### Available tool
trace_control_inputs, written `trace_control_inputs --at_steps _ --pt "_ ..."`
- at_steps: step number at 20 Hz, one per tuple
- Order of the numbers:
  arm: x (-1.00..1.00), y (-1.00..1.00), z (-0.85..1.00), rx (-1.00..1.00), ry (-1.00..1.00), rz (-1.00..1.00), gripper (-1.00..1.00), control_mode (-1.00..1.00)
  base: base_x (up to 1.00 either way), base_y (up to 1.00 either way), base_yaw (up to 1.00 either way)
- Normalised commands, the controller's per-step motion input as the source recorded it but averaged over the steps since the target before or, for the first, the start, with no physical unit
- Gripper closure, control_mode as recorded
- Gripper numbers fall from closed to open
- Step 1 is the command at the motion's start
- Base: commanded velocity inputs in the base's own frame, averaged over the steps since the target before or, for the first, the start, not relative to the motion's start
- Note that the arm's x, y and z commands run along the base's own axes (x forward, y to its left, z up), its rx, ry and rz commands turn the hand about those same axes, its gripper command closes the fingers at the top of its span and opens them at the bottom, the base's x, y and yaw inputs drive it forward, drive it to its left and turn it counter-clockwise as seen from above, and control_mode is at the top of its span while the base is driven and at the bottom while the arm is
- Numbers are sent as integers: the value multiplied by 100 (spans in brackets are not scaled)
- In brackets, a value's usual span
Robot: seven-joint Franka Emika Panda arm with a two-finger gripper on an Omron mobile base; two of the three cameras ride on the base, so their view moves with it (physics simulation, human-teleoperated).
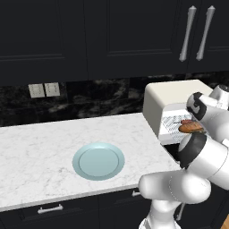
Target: Pick up the kebab skewer and baguette bread, and place them inside the toaster oven. Close the toaster oven door and start by setting the timer.
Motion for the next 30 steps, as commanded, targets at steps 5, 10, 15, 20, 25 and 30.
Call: trace_control_inputs --at_steps 5,10,15,20,25,30 --pt "-7 0 6 0 -6 0 -100 -100 0 0 0" --pt "-7 0 34 0 -13 0 -100 -100 0 0 0" --pt "-36 0 37 0 -10 0 -100 -100 0 0 0" --pt "-61 0 18 -2 2 0 -100 -100 0 0 0" --pt "-79 0 4 -2 5 0 -100 -100 0 0 0" --pt "-76 0 -3 0 10 0 -100 -100 0 0 0"
